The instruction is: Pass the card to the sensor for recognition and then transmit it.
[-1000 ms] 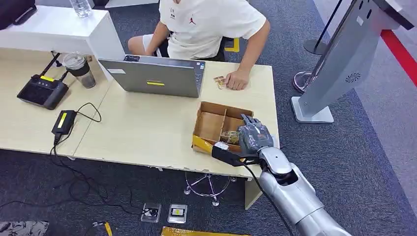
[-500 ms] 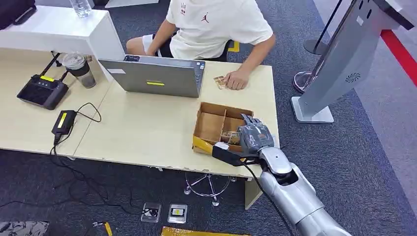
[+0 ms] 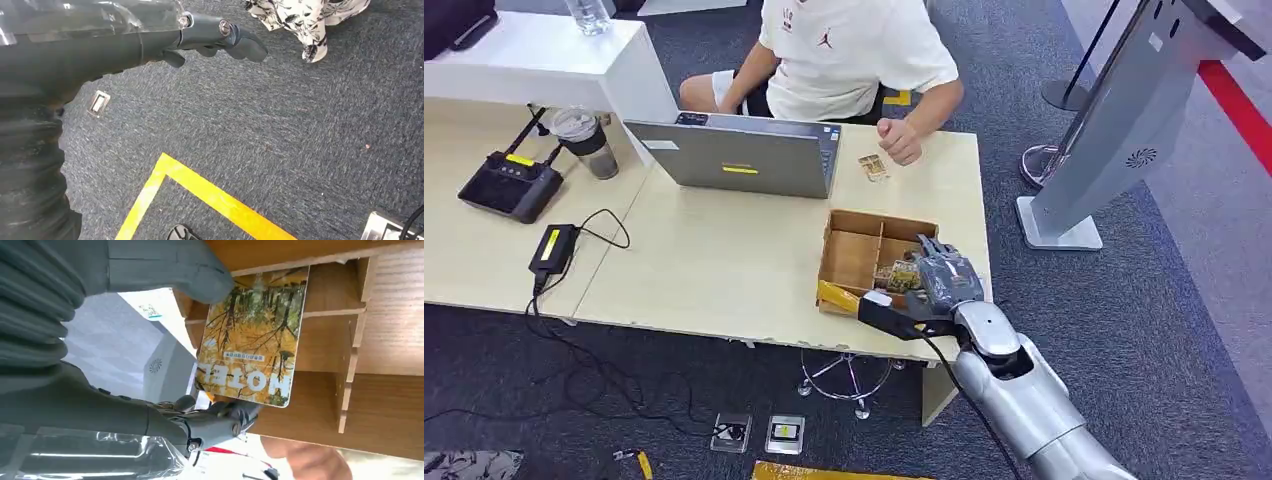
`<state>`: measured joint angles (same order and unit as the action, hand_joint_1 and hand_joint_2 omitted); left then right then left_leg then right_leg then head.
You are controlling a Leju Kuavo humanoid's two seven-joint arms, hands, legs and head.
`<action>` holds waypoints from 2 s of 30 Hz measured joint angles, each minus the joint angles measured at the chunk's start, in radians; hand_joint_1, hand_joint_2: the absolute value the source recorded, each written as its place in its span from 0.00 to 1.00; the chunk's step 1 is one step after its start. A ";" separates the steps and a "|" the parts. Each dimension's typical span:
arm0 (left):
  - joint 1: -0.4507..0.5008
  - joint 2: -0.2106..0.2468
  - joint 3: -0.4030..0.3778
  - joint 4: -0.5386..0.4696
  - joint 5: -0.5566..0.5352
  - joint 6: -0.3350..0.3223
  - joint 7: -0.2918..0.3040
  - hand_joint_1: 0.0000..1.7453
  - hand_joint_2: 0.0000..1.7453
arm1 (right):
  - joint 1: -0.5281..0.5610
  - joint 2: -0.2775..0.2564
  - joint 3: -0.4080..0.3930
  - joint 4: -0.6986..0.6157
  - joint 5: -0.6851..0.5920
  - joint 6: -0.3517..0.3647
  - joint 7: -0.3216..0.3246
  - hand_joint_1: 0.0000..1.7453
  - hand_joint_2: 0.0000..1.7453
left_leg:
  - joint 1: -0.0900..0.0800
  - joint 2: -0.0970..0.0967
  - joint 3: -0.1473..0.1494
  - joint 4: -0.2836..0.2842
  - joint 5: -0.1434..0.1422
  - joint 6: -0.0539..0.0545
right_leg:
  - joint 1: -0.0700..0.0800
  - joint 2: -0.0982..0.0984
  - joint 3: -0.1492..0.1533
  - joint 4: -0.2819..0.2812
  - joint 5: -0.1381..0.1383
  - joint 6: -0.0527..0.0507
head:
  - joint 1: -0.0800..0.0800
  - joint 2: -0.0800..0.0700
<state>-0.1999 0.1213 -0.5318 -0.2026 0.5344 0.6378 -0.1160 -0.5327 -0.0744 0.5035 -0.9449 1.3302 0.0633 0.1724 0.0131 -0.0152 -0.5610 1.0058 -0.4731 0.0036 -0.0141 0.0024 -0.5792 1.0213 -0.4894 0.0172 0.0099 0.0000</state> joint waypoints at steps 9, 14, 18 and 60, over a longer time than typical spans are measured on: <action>0.000 0.000 0.000 0.000 0.000 0.000 0.000 0.00 1.00 | 0.005 -0.002 0.000 -0.023 0.002 0.032 -0.011 0.00 1.00 | 0.000 0.000 0.000 0.000 0.000 0.000 | 0.000 0.000 0.000 0.000 0.000 0.000 | 0.000 0.000; 0.000 0.000 0.000 0.000 0.000 0.000 0.000 0.00 1.00 | 0.009 -0.003 0.000 -0.032 0.002 0.041 -0.011 0.00 1.00 | 0.000 0.000 0.000 0.000 0.000 0.000 | 0.000 0.000 0.000 0.000 0.000 0.000 | 0.000 0.000; 0.000 0.000 0.000 0.000 0.000 0.000 0.000 0.00 1.00 | 0.010 -0.003 0.000 -0.034 -0.001 0.047 -0.018 0.00 1.00 | 0.000 0.000 0.000 0.000 0.000 0.000 | 0.000 0.000 0.000 0.000 0.000 0.000 | 0.000 0.000; -0.004 -0.001 0.000 0.000 -0.001 0.000 0.000 0.00 1.00 | 0.027 -0.011 0.000 -0.105 -0.014 0.092 -0.006 0.90 1.00 | 0.000 0.000 0.000 0.000 0.000 0.000 | 0.000 0.000 0.000 0.000 0.000 0.000 | 0.000 0.000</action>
<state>-0.2038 0.1202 -0.5314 -0.2029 0.5337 0.6378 -0.1160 -0.5059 -0.0858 0.5035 -1.0494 1.3157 0.1549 0.1659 0.0131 -0.0152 -0.5611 1.0058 -0.4732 0.0036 -0.0141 0.0025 -0.5793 1.0213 -0.4894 0.0172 0.0095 0.0000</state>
